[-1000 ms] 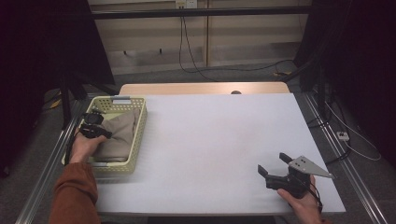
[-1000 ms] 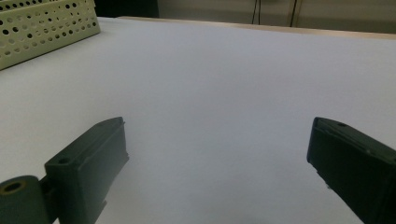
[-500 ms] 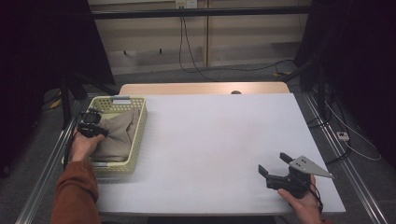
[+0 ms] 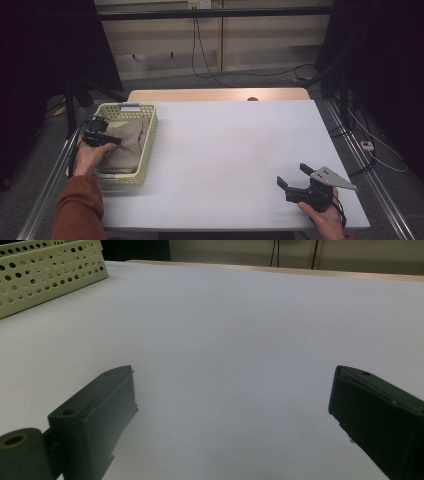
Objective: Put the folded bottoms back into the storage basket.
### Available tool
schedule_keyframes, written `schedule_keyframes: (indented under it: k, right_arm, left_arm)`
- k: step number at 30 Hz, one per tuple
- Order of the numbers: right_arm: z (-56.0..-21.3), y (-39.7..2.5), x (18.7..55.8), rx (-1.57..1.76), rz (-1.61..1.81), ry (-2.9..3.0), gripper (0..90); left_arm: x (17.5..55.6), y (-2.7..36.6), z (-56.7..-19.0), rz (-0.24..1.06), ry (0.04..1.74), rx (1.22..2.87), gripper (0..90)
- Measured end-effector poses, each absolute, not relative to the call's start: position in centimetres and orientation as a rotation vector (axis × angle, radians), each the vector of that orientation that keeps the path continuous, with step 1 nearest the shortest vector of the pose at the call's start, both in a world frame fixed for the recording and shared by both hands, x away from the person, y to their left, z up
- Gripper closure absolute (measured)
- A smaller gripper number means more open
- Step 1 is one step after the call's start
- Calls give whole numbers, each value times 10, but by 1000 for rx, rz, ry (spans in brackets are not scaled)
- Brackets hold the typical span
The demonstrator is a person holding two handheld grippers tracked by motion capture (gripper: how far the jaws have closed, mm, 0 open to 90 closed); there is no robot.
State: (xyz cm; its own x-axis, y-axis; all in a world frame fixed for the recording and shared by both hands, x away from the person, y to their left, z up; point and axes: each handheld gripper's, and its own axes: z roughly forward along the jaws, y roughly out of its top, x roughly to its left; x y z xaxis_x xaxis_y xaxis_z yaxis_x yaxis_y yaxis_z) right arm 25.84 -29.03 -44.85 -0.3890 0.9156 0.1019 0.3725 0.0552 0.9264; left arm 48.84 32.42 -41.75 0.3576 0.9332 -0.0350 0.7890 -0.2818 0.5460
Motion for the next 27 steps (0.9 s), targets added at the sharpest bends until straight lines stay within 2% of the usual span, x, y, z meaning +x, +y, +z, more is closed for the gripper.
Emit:
schedule_keyframes:
  k: [5,10,13,15,17,21,24,27]
  right_arm:
    - [-449,-292,259,1290,1326,1805,45]
    - [-449,-291,259,1292,1329,1804,45]
    - [-449,-292,259,1298,1329,1804,45]
    - [-449,-292,259,1297,1331,1802,45]
    - [-449,-293,260,1297,1334,1803,44]
    - [-449,-292,260,1292,1335,1805,44]
    - [-449,-293,260,1297,1331,1805,45]
    - [-449,-292,260,1294,1326,1800,44]
  left_arm:
    - [484,317,-411,468,1412,2149,562]
    - [480,310,-405,554,1389,2117,346]
    - [478,310,-400,586,1389,2084,288]
    - [476,310,-397,603,1399,2044,202]
    - [475,310,-395,614,1360,2026,180]
    - [473,309,-393,596,1347,1983,80]
    - [471,311,-392,571,1348,1956,62]
    - [464,314,-391,601,1336,1902,58]
